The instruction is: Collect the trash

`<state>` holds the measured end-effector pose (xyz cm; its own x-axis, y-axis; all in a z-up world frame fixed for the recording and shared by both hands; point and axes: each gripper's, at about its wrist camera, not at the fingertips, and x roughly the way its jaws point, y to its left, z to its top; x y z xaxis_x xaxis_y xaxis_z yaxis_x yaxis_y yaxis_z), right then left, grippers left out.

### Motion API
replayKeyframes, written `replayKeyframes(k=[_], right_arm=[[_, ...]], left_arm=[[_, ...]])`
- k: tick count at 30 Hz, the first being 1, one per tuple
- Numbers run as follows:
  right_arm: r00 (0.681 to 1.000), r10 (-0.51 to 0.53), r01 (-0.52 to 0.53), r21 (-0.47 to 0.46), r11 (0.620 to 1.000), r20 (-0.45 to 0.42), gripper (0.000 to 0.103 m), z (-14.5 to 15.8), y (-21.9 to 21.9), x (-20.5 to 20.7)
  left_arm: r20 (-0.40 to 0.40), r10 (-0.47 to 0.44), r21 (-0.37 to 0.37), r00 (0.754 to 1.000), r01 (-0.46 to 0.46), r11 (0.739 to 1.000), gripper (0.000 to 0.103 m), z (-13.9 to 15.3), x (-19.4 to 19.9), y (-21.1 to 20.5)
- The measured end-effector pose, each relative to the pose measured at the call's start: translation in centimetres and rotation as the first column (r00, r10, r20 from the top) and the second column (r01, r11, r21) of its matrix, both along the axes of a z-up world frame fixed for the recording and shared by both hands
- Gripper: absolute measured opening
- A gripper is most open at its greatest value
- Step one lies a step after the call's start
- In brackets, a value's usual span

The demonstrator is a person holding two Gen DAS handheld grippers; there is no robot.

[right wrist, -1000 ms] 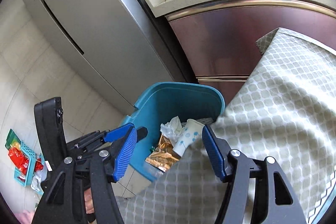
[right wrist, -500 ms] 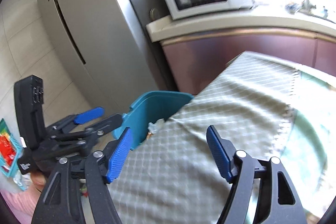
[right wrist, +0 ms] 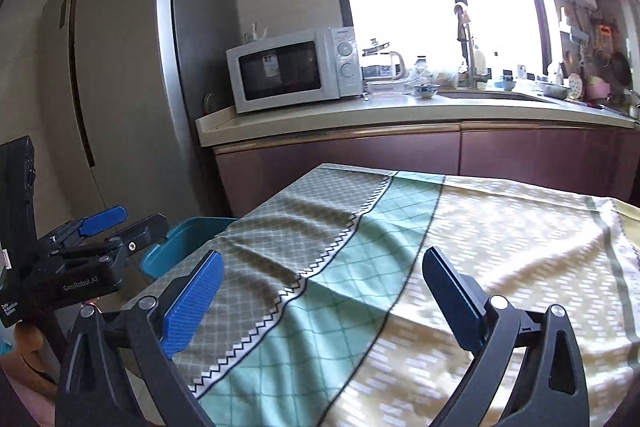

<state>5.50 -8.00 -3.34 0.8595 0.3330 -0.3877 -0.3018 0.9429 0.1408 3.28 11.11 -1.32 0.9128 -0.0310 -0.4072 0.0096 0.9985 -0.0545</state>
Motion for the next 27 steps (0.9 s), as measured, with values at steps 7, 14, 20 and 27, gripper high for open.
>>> replayKeyframes(k=[7,14,20,27], right_arm=[[0.988,-0.130,0.133,-0.025,0.991,0.085,0.096,0.6,-3.7,-3.9],[0.967,-0.218,0.221,-0.006,0.975,0.128,0.096,0.4,-5.7,-6.4],[0.959,-0.244,0.247,0.003,0.969,0.143,0.096,0.3,-6.4,-7.7],[0.948,-0.276,0.277,0.013,0.961,0.158,0.096,0.3,-7.1,-8.7]], left_arm=[[0.053,-0.018,0.008,0.998,0.018,1.000,0.097,0.6,-2.0,-3.2],[0.105,-0.051,0.051,0.993,0.045,0.998,0.097,1.0,-3.5,-5.7],[0.129,-0.064,0.064,0.990,0.056,0.996,0.097,1.3,-4.6,-6.8],[0.155,-0.072,0.060,0.985,0.063,0.996,0.097,1.4,-5.5,-7.5]])
